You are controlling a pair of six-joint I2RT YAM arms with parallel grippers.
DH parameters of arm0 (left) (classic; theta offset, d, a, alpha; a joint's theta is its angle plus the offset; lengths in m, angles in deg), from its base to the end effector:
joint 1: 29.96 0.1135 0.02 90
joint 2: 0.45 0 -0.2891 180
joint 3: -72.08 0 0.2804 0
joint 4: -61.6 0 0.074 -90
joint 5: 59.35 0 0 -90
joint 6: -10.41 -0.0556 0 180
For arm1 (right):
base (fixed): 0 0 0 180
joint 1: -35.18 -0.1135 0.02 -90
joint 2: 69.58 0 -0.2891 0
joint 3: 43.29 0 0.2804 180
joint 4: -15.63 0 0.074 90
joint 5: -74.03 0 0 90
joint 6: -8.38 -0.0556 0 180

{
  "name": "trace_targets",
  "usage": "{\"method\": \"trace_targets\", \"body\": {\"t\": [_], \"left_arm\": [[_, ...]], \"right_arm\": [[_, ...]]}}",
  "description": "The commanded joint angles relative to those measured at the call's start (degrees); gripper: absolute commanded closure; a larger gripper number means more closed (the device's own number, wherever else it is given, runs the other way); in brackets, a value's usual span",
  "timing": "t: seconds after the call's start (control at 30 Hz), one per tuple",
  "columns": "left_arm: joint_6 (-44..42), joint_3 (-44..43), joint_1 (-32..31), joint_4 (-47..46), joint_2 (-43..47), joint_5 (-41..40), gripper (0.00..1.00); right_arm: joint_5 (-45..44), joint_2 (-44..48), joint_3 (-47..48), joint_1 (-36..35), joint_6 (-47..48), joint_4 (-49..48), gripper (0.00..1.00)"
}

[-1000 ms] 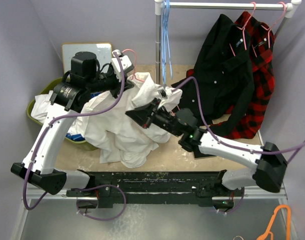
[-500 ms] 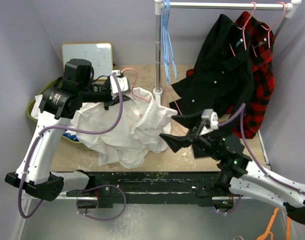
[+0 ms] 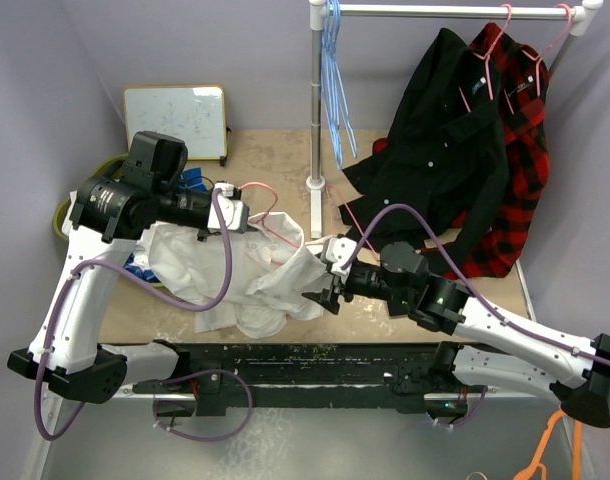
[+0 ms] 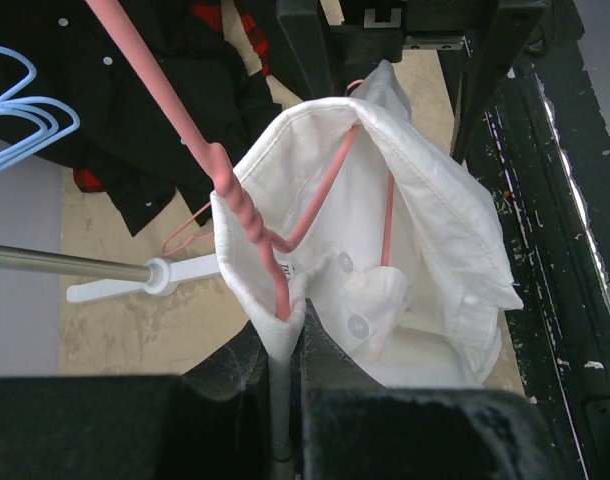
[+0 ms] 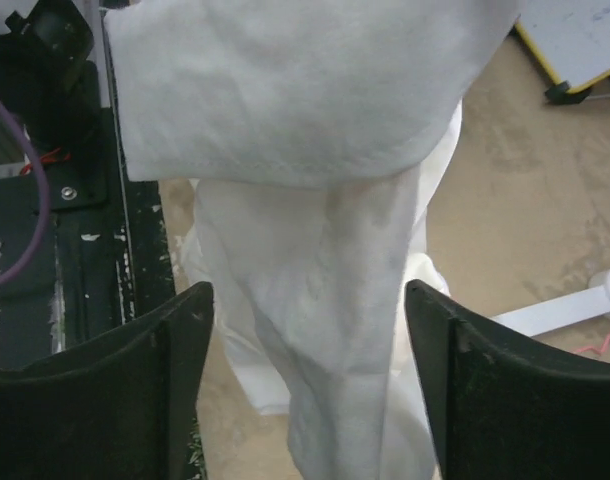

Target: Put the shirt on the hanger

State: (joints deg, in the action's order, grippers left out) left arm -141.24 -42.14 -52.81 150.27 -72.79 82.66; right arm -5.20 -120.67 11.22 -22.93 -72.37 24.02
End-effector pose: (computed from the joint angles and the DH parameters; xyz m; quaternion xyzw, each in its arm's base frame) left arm 0.1813 -0.1239 0.4973 0.6813 0.5100 -0.2746 0.4475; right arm 0.1214 0.2147 0.3440 -0.4597 0.5755 0.3412 0.5840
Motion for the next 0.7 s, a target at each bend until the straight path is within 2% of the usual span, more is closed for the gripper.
{"method": "trace_targets", "body": {"t": [0.0,0.1,0.13,0.23,0.3,0.33,0.4,0.53,0.6,0.67], "left_arm": [[-4.24,-1.48,0.07,1.06,1.18,6.86,1.00],[-5.55,-0.43,0.09,1.51,1.19,8.19,1.00],[-5.87,0.13,0.05,1.49,1.26,8.34,1.00],[-5.95,1.62,0.09,0.60,1.30,8.28,1.00],[-5.95,2.08,0.04,0.22,1.21,8.27,1.00],[-5.90,2.13,0.07,0.05,1.15,8.25,1.00],[-5.56,2.12,0.06,-0.31,0.94,8.73,1.00],[-4.18,2.11,0.09,-1.64,0.45,9.71,1.00],[-3.06,2.19,0.09,-2.66,0.27,9.98,1.00],[-2.11,2.13,0.09,-3.57,0.02,10.06,1.00]], "right_arm": [[5.41,-2.27,5.66,0.01,2.74,-1.59,0.34],[6.00,-3.64,5.92,0.10,1.06,-4.38,0.70],[6.09,-3.62,6.07,0.15,0.31,-5.15,0.74],[6.66,-2.71,6.27,0.11,-1.75,-6.74,0.69],[6.90,-2.23,6.57,0.10,-2.84,-6.74,0.69],[6.82,-2.17,6.81,0.10,-3.22,-6.49,0.74],[6.81,-2.28,7.16,0.10,-3.93,-6.12,0.90],[6.73,-3.51,8.17,0.16,-5.67,-5.92,0.92],[6.68,-4.53,9.25,0.18,-6.08,-5.68,1.00],[6.28,-5.53,10.58,0.19,-6.32,-5.40,1.00]]}}
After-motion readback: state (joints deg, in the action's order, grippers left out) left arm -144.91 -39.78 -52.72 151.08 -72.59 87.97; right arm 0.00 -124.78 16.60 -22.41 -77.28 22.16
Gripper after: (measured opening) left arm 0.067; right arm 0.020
